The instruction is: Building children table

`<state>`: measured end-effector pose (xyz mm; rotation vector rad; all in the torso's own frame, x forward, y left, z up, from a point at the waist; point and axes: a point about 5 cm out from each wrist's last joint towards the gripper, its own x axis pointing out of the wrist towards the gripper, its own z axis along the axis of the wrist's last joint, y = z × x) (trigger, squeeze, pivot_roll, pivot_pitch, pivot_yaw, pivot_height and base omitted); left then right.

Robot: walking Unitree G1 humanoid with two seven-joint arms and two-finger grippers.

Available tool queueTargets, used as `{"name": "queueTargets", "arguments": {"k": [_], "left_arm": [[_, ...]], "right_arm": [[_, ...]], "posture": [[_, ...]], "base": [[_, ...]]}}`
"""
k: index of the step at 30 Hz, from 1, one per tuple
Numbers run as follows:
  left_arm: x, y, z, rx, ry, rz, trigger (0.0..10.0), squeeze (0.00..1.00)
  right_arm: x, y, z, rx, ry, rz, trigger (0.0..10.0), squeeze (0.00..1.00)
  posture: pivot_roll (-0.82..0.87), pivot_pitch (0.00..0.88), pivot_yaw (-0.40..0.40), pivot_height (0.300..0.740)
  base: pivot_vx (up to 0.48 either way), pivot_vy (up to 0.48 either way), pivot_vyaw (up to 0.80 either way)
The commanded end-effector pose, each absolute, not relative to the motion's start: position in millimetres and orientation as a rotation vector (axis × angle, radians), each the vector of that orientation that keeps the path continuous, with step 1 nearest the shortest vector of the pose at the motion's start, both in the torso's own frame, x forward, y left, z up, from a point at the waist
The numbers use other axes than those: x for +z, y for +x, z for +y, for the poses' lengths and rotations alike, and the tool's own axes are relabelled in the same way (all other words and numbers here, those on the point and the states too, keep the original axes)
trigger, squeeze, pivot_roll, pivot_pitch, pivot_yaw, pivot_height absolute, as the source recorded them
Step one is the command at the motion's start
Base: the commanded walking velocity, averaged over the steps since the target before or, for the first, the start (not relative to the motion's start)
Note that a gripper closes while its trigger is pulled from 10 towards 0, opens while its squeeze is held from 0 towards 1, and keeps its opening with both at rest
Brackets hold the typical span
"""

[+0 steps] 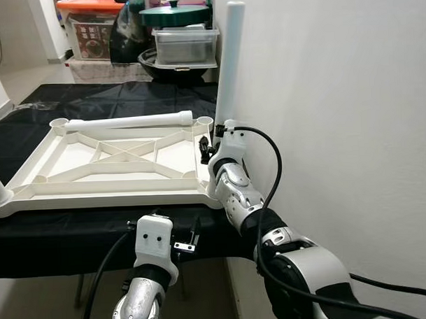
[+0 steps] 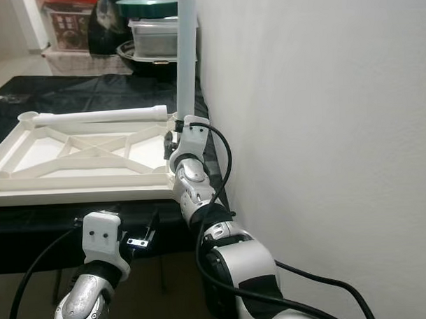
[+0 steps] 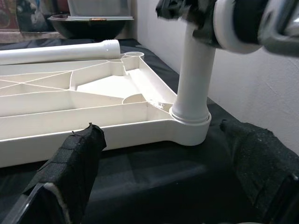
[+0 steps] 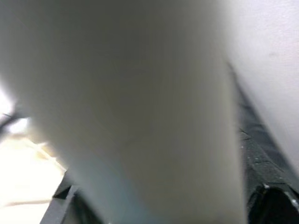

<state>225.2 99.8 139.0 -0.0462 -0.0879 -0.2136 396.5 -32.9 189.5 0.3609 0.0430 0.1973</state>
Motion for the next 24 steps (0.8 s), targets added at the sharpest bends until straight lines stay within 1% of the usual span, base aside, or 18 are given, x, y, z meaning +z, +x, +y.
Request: {"name": "queueTargets", "arguments": {"k": [1,2,3,5,6,8,9,10,11,13,14,15,17,19,20,21,23,24], "left_arm": [[136,224,99,-0.218,-0.042,-0.077,10.0,0.0],[136,224,99,-0.219,-0.043,-0.078,10.0,0.0],[136,224,99,-0.219,-0.043,-0.078,10.0,0.0],[136,224,99,-0.219,-0.044,-0.078,10.0,0.0],[136,224,99,-0.219,-0.044,-0.078,10.0,0.0],[136,225,99,-0.219,-0.045,-0.078,10.0,0.0],[136,225,99,-0.22,-0.045,-0.078,10.0,0.0],[136,225,98,-0.222,-0.045,-0.077,10.0,0.0],[136,225,98,-0.222,-0.045,-0.077,10.0,0.0],[136,225,98,-0.221,-0.046,-0.077,10.0,0.0],[136,225,98,-0.221,-0.046,-0.077,10.0,0.0],[136,225,99,-0.22,-0.046,-0.078,10.0,0.0],[136,225,99,-0.22,-0.046,-0.078,10.0,0.0],[136,225,99,-0.217,-0.044,-0.08,10.0,0.0],[136,225,99,-0.217,-0.044,-0.08,10.0,0.0],[137,224,100,-0.213,-0.044,-0.083,10.0,0.0],[138,224,101,-0.21,-0.044,-0.085,10.0,0.0],[138,224,101,-0.208,-0.044,-0.085,10.0,0.0]], "right_arm": [[200,393,-14,0.541,0.458,0.05,10.0,0.0],[203,391,-14,0.656,0.462,0.037,10.0,0.0],[203,391,-14,0.656,0.462,0.037,10.0,0.0],[205,389,-15,0.762,0.453,0.016,10.0,0.0],[205,389,-15,0.762,0.453,0.016,10.0,0.0],[205,383,-19,1.005,0.371,0.029,10.0,0.0],[205,381,-21,1.088,0.352,0.032,10.0,0.0],[203,376,-25,1.211,0.293,0.046,10.0,0.0],[203,376,-25,1.211,0.293,0.046,10.0,0.0],[200,372,-25,1.299,0.212,0.063,10.0,0.0],[200,372,-25,1.299,0.212,0.063,10.0,0.0],[198,370,-23,1.34,0.189,0.076,10.0,0.0],[198,370,-23,1.34,0.189,0.076,10.0,0.0],[194,363,-15,1.437,0.139,0.104,10.0,0.0],[194,363,-15,1.437,0.139,0.104,10.0,0.0],[193,359,-9,1.484,0.117,0.11,0.0,0.0],[192,356,-6,1.521,0.105,0.112,0.0,0.0],[193,356,-2,1.505,0.093,0.1,0.0,0.0]], "posture": [[0.02,0.0,-0.071,0.74],[0.02,0.0,-0.071,0.74],[0.02,0.0,-0.071,0.74],[0.01,0.0,-0.066,0.74],[0.01,0.0,-0.066,0.74],[0.01,0.0,-0.069,0.74],[0.01,0.0,-0.069,0.74],[0.02,0.0,-0.07,0.74],[0.02,0.0,-0.07,0.74],[0.02,0.0,-0.07,0.74],[0.02,0.0,-0.07,0.74],[0.02,0.0,-0.074,0.74],[0.02,0.0,-0.074,0.74],[0.02,0.0,-0.074,0.74],[0.02,0.0,-0.074,0.74],[0.03,0.0,-0.079,0.74],[0.03,0.0,-0.079,0.74],[0.03,0.0,-0.079,0.74]], "base": [[0.0,0.0,0.0],[0.0,0.0,0.0],[0.0,0.0,0.0],[0.0,0.0,0.0],[0.0,0.0,0.0],[0.0,0.0,0.0],[0.0,0.0,0.0],[0.0,0.0,0.0],[0.0,0.0,0.0],[0.0,0.0,0.0],[0.0,0.0,0.0],[0.0,0.0,0.0],[0.0,0.0,0.0],[0.0,0.0,0.0],[0.0,0.0,0.0],[0.0,0.0,0.0],[0.0,0.0,0.0],[0.0,0.0,0.0]]}}
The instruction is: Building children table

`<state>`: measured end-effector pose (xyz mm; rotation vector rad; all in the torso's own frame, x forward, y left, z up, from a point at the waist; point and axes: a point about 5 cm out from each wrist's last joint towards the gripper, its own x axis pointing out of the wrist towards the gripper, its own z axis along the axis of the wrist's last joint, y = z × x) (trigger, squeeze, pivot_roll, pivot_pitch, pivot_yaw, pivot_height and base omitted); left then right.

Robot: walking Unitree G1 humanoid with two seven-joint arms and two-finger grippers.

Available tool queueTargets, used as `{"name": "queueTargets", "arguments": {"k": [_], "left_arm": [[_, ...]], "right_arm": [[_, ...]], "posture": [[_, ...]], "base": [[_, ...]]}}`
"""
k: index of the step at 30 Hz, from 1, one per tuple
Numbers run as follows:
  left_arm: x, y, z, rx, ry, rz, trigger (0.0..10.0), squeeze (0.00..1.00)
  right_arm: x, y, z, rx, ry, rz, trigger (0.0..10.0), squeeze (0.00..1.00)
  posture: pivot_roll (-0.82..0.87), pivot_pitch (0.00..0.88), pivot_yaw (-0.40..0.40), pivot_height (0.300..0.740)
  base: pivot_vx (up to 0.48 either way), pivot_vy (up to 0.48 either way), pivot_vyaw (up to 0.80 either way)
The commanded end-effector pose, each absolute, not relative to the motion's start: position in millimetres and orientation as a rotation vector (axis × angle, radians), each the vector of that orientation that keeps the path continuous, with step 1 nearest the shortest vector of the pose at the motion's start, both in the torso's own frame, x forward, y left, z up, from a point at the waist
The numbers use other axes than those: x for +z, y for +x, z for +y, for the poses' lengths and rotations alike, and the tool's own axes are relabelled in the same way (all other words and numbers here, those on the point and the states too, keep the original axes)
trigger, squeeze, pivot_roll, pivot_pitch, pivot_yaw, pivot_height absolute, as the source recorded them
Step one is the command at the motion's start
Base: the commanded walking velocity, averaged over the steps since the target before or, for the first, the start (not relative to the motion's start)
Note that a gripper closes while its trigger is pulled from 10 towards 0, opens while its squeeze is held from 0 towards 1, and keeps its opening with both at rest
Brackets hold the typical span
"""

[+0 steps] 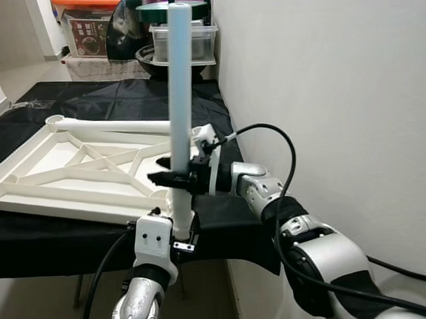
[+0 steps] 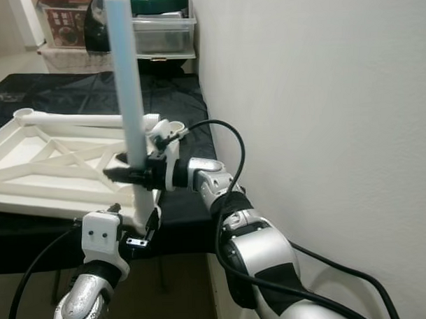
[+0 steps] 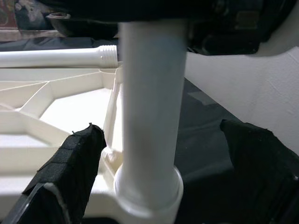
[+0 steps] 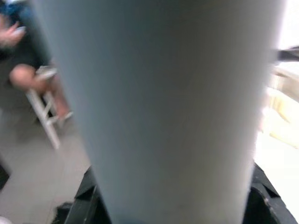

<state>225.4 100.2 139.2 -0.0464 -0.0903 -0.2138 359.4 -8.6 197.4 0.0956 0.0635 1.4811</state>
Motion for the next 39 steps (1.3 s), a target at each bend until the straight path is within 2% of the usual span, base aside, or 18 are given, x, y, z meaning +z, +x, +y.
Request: {"name": "queueTargets", "arguments": {"k": [1,4,5,6,7,8,10,11,12,13,15,19,22,29,30,37,38,39], "left_arm": [[138,224,101,-0.208,-0.044,-0.084,10.0,0.0],[137,224,101,-0.209,-0.043,-0.083,10.0,0.0],[137,224,101,-0.209,-0.043,-0.082,10.0,0.0],[137,224,101,-0.209,-0.043,-0.082,10.0,0.0],[137,224,100,-0.21,-0.044,-0.082,10.0,0.0],[137,224,100,-0.21,-0.044,-0.082,10.0,0.0],[136,224,100,-0.212,-0.046,-0.079,10.0,0.0],[136,224,100,-0.212,-0.046,-0.079,10.0,0.0],[136,224,99,-0.213,-0.046,-0.077,10.0,0.0],[136,224,99,-0.213,-0.046,-0.077,10.0,0.0],[135,224,99,-0.214,-0.046,-0.075,10.0,0.0],[135,224,99,-0.216,-0.046,-0.075,10.0,0.0],[135,224,99,-0.218,-0.045,-0.074,10.0,0.0],[135,224,99,-0.219,-0.045,-0.073,10.0,0.0],[135,225,99,-0.22,-0.045,-0.073,10.0,0.0],[135,225,100,-0.217,-0.045,-0.073,10.0,0.0],[135,225,100,-0.216,-0.044,-0.073,10.0,0.0],[135,225,100,-0.216,-0.044,-0.073,10.0,0.0]], "right_arm": [[194,359,3,1.426,0.092,0.088,0.0,0.0],[195,362,6,1.35,0.084,0.074,0.0,0.0],[196,369,6,1.203,0.085,0.072,0.0,0.0],[196,369,6,1.203,0.085,0.072,0.0,0.0],[196,379,1,1.005,0.088,0.082,0.0,0.0],[196,379,1,1.005,0.088,0.082,0.0,0.0],[190,397,-27,0.574,0.117,0.122,0.0,0.0],[190,397,-27,0.574,0.117,0.122,0.0,0.0],[187,403,-44,0.377,0.121,0.132,0.0,0.0],[187,403,-44,0.377,0.121,0.132,0.0,0.0],[183,407,-64,0.178,0.131,0.136,0.0,0.0],[181,407,-71,0.086,0.149,0.14,0.0,0.0],[171,402,-75,-0.078,0.219,0.162,0.0,0.0],[165,396,-61,-0.132,0.272,0.189,0.0,0.0],[166,393,-48,-0.074,0.302,0.192,10.0,1.0],[180,392,-29,0.102,0.32,0.093,10.0,1.0],[189,393,-27,0.16,0.305,0.032,10.0,0.0],[189,393,-27,0.16,0.305,0.032,10.0,0.0]], "posture": [[0.03,0.0,-0.079,0.74],[0.03,0.0,-0.079,0.74],[0.02,0.0,-0.079,0.74],[0.02,0.0,-0.079,0.74],[0.02,0.0,-0.079,0.74],[0.02,0.0,-0.079,0.74],[0.02,0.0,-0.076,0.74],[0.02,0.0,-0.076,0.74],[0.02,0.0,-0.074,0.74],[0.02,0.0,-0.074,0.74],[0.01,0.0,-0.072,0.74],[0.01,0.0,-0.072,0.74],[0.02,0.0,-0.071,0.74],[0.02,0.0,-0.071,0.74],[0.02,0.0,-0.071,0.74],[0.02,0.0,-0.071,0.74],[0.02,0.0,-0.071,0.74],[0.02,0.0,-0.071,0.74]], "base": [[0.0,0.0,0.0],[0.0,0.0,0.0],[0.0,0.0,0.0],[0.0,0.0,0.0],[0.0,0.0,0.0],[0.0,0.0,0.0],[0.0,0.0,0.0],[0.0,0.0,0.0],[0.0,0.0,0.0],[0.0,0.0,0.0],[0.0,0.0,0.0],[0.0,0.0,0.0],[0.0,0.0,0.0],[0.0,0.0,0.0],[0.0,0.0,0.0],[0.0,0.0,0.0],[0.0,0.0,0.0],[0.0,0.0,0.0]]}}
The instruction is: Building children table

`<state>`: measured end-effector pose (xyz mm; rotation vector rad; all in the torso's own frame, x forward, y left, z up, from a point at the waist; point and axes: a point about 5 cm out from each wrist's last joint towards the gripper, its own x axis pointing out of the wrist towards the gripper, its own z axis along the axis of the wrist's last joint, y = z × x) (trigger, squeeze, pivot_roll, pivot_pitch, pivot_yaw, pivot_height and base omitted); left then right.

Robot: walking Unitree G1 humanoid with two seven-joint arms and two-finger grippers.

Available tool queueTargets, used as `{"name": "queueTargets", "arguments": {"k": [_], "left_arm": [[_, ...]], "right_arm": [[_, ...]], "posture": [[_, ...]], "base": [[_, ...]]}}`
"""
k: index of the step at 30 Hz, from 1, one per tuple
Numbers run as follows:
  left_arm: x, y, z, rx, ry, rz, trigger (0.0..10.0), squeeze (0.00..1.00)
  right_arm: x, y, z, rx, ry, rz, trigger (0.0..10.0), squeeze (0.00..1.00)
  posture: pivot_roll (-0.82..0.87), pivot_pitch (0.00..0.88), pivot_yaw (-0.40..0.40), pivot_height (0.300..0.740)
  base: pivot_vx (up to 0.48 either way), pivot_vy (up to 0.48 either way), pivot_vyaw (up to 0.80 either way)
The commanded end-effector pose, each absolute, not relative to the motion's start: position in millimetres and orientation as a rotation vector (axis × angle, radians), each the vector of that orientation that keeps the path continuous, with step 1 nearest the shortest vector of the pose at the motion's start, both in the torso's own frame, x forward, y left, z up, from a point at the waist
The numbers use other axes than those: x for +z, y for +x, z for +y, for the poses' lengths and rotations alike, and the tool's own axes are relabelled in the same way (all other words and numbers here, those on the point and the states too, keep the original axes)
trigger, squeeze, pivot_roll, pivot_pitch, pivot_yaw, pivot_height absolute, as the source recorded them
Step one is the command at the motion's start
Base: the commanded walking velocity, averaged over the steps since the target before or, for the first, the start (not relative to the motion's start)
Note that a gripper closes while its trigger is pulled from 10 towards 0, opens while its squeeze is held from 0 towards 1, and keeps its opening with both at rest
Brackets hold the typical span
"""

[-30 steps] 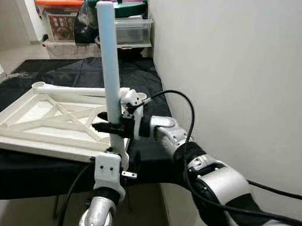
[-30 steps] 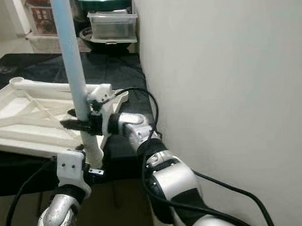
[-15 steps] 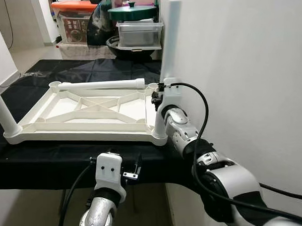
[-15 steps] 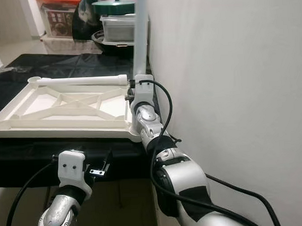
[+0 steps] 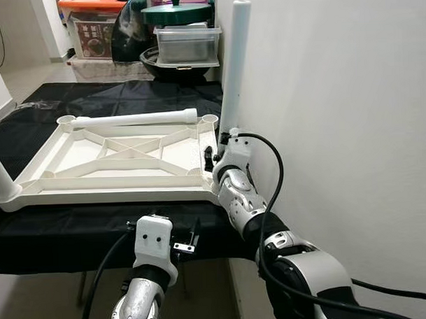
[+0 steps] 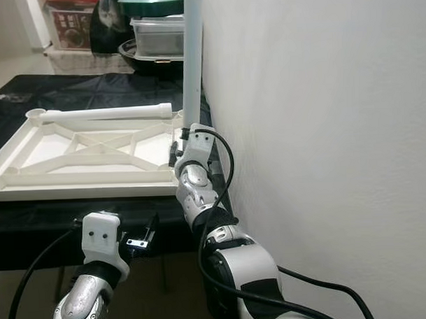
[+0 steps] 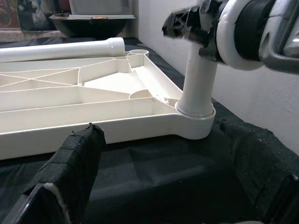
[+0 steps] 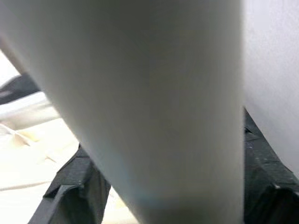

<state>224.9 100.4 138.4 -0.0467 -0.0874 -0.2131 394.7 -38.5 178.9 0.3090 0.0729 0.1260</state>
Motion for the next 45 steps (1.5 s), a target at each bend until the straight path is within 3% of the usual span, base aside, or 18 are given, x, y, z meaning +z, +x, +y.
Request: {"name": "queueTargets", "arguments": {"k": [1,3,13,18,22,24,25,26,27,28,29,32,35,36,38,39,43,45], "left_arm": [[135,225,100,-0.215,-0.044,-0.075,10.0,0.0],[135,225,100,-0.213,-0.045,-0.077,10.0,0.0],[136,226,99,-0.218,-0.043,-0.08,10.0,0.0],[136,226,100,-0.217,-0.043,-0.081,10.0,0.0],[136,226,99,-0.214,-0.041,-0.083,10.0,0.0],[136,226,99,-0.214,-0.041,-0.083,10.0,0.0],[136,226,99,-0.214,-0.041,-0.083,10.0,0.0],[136,225,99,-0.214,-0.042,-0.083,10.0,0.0],[136,225,99,-0.214,-0.042,-0.083,10.0,0.0],[136,225,99,-0.214,-0.042,-0.083,10.0,0.0],[136,225,99,-0.214,-0.042,-0.083,10.0,0.0],[136,225,98,-0.214,-0.043,-0.083,10.0,0.0],[136,225,97,-0.218,-0.044,-0.081,10.0,0.0],[136,225,97,-0.218,-0.044,-0.081,10.0,0.0],[136,225,97,-0.219,-0.045,-0.081,10.0,0.0],[136,225,97,-0.219,-0.045,-0.081,10.0,0.0],[136,225,98,-0.217,-0.044,-0.081,10.0,0.0],[136,225,98,-0.217,-0.044,-0.081,10.0,0.0]], "right_arm": [[199,395,-27,0.295,0.305,-0.034,10.0,0.0],[209,396,-31,0.558,0.315,-0.077,10.0,0.0],[213,382,-24,1.124,0.251,0.014,10.0,0.0],[212,378,-20,1.201,0.218,0.02,10.0,0.0],[204,363,-9,1.449,0.144,0.058,10.0,0.0],[204,363,-9,1.449,0.144,0.058,10.0,0.0],[200,358,-7,1.522,0.136,0.072,8.7,0.0],[197,354,-5,1.573,0.14,0.084,6.0,0.0],[197,354,-5,1.573,0.14,0.084,6.0,0.0],[196,352,-4,1.588,0.145,0.079,0.7,0.0],[195,351,-4,1.589,0.155,0.084,0.0,0.0],[195,353,-3,1.547,0.141,0.073,0.0,0.0],[193,368,-2,1.234,0.097,0.06,0.0,0.0],[193,368,-2,1.234,0.097,0.06,0.0,0.0],[192,382,-12,0.947,0.106,0.066,0.0,0.0],[192,382,-12,0.947,0.106,0.066,0.0,0.0],[192,401,-43,0.509,0.124,0.094,0.0,0.0],[192,401,-43,0.509,0.124,0.094,0.0,0.0]], "posture": [[0.01,0.0,-0.073,0.74],[0.01,0.0,-0.073,0.74],[0.02,0.0,-0.073,0.74],[0.02,0.0,-0.073,0.74],[0.03,0.0,-0.084,0.74],[0.03,0.0,-0.084,0.74],[0.03,0.0,-0.084,0.74],[0.03,0.0,-0.085,0.74],[0.03,0.0,-0.085,0.74],[0.03,0.0,-0.085,0.74],[0.03,0.0,-0.085,0.74],[0.03,0.0,-0.085,0.74],[0.02,0.0,-0.08,0.74],[0.02,0.0,-0.08,0.74],[0.02,0.0,-0.079,0.74],[0.02,0.0,-0.079,0.74],[0.02,0.0,-0.077,0.74],[0.02,0.0,-0.077,0.74]], "base": [[0.0,0.0,0.0],[0.0,0.0,0.0],[0.0,0.0,0.0],[0.0,0.0,0.0],[0.0,0.0,0.0],[0.0,0.0,0.0],[0.0,0.0,0.0],[0.0,0.0,0.0],[0.0,0.0,0.0],[0.0,0.0,0.0],[0.0,0.0,0.0],[0.0,0.0,0.0],[0.0,0.0,0.0],[0.0,0.0,0.0],[0.0,0.0,0.0],[0.0,0.0,0.0],[0.0,0.0,0.0],[0.0,0.0,0.0]]}}
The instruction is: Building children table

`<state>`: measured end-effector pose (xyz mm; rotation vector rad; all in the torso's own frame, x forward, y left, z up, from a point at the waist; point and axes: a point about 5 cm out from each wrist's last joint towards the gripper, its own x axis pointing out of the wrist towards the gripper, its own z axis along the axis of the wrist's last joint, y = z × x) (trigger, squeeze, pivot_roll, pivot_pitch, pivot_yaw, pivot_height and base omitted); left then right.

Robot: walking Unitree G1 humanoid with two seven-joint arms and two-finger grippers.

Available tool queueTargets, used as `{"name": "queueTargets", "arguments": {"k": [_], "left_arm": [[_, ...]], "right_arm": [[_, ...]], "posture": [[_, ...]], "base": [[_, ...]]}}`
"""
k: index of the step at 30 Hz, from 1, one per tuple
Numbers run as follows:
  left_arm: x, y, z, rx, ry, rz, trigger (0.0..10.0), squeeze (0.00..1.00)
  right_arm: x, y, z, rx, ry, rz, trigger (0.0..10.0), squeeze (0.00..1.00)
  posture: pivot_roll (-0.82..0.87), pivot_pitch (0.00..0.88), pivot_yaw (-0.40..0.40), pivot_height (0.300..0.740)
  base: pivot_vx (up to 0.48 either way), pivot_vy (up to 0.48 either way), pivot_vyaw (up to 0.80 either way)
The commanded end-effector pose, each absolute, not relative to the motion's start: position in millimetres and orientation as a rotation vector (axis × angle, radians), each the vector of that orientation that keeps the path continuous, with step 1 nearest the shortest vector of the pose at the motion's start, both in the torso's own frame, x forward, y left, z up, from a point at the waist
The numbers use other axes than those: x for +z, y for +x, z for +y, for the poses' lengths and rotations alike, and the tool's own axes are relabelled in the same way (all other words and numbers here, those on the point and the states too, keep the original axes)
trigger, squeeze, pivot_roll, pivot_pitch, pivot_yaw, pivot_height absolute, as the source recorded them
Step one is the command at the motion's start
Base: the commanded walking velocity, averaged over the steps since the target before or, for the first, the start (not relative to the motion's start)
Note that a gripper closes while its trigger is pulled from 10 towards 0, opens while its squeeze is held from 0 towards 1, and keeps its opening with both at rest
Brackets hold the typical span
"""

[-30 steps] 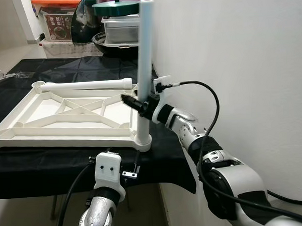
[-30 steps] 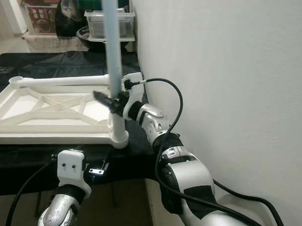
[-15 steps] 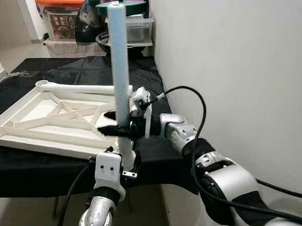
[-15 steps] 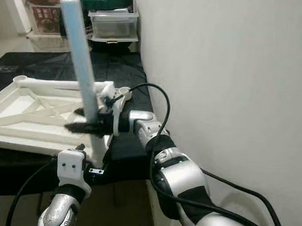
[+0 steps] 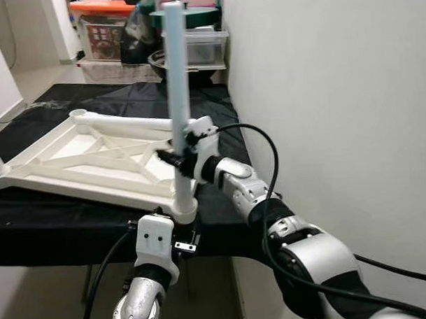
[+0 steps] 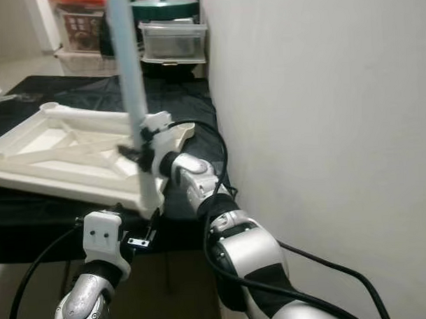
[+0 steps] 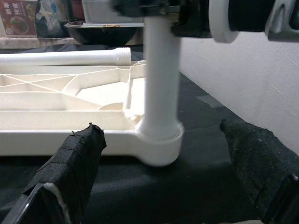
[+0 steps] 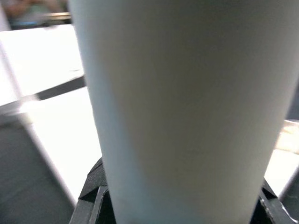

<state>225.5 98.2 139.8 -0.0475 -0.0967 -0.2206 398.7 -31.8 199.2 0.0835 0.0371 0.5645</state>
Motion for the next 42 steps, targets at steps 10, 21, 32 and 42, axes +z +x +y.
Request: {"name": "queueTargets", "arguments": {"k": [10,21,32,42], "left_arm": [[135,226,97,-0.224,-0.043,-0.077,10.0,0.0],[135,226,99,-0.221,-0.04,-0.076,10.0,0.0],[134,226,99,-0.223,-0.043,-0.074,10.0,0.0],[134,225,100,-0.223,-0.043,-0.07,10.0,0.0]], "right_arm": [[166,404,-99,-0.222,0.215,0.192,0.0,0.0],[163,398,-75,-0.224,0.258,0.21,10.0,0.36],[156,393,-75,-0.177,0.195,0.163,10.0,0.0],[141,369,-87,0.08,0.098,0.022,10.0,0.0]], "posture": [[0.02,0.0,-0.07,0.74],[0.02,0.0,-0.069,0.74],[0.01,0.0,-0.069,0.74],[0.0,0.0,-0.064,0.74]], "base": [[0.0,0.0,0.0],[0.0,0.0,0.0],[0.0,0.0,0.0],[0.0,0.0,0.0]]}}
